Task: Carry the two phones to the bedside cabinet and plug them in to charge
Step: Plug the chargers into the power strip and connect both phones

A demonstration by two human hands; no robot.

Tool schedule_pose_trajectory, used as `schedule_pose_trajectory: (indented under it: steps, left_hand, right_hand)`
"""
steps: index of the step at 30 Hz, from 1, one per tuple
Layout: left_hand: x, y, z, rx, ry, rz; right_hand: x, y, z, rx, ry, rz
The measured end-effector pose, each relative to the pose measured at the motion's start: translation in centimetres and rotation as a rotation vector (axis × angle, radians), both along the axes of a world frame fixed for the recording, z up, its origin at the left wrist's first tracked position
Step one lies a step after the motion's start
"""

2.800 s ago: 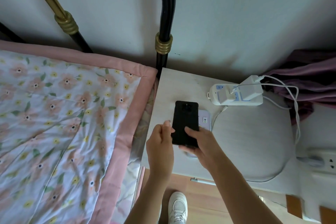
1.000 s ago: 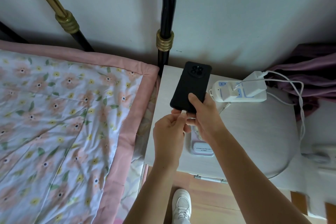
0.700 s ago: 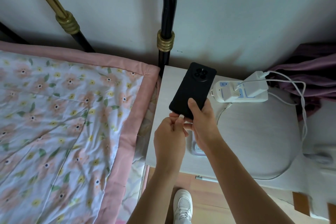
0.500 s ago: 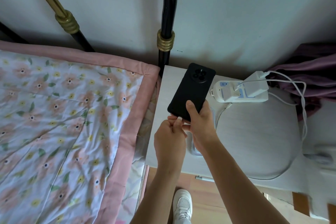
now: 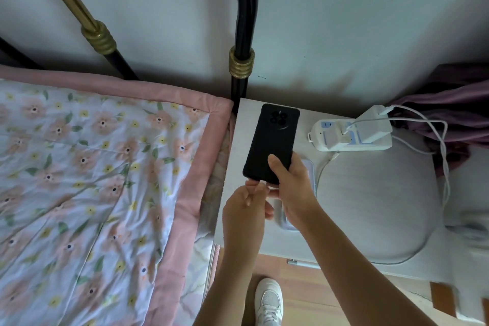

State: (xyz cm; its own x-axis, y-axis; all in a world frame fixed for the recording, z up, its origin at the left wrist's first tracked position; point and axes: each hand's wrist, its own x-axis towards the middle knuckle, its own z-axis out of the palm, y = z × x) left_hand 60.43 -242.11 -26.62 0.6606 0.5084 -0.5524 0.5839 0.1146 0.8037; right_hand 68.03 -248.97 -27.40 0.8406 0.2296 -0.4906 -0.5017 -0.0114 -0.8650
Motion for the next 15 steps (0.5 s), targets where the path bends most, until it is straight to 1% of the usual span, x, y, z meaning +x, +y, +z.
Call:
schedule_pose_trajectory:
  steps: [3, 5, 7, 9, 12, 15]
  left_hand:
    - [-0.4, 1.9, -0.9, 0.039, 0.014, 0.034]
    - [0.2, 3.3, -2.0, -0.04, -0.006, 0.05]
    - [1.3, 4.1, -3.1, -0.116, -0.04, -0.042]
    - [2.2, 4.1, -4.2, -0.123, -0.036, -0.165]
    - [2.4, 3.7, -6.0, -0.035, -0.034, -0.258]
    - [1.6, 3.0, -6.9, 0.071, -0.08, -0.2]
  right_hand:
    - [-0.1, -0.9, -0.5, -0.05, 0.07, -0.023]
    - [-0.6, -1.3, -1.3, -0.094, 0.095, -0.032]
    - [-1.3, -1.4, -2.3, -0.115, 0.12, -0.038]
    - [-2.0, -1.5, -3.1, -0.156, 0.12, -0.036]
    - [-2.9, -1.2, -4.2, -0.357, -0.011, -0.016]
    - [-3.5, -0.7, -5.0, -0.527, -0.112, -0.037]
